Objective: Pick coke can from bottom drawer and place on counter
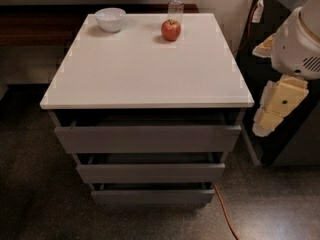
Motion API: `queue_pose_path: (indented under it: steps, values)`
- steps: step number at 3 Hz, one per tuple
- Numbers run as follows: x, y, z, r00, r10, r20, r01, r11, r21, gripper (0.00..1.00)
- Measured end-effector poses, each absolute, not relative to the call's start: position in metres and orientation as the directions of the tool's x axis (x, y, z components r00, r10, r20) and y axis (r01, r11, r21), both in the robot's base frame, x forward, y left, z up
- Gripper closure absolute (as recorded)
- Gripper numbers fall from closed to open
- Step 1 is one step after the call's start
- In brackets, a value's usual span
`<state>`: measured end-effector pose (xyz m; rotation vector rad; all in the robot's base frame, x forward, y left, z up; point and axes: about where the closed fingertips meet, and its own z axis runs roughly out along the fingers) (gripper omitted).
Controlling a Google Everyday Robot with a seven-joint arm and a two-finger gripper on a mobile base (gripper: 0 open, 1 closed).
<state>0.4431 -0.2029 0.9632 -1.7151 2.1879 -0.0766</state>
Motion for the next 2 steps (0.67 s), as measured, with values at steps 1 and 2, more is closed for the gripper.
queue_pose_path:
  steps: [1,2]
  values:
    - [0.448,-0.185,0.938,-0.175,-0.943,-0.285,-0.94,0.245,-0.235,0.0]
    - [0.451,-0.157,0.898,-0.142,-0.935,-0.324,-0.961,0.208,-0.179,0.0]
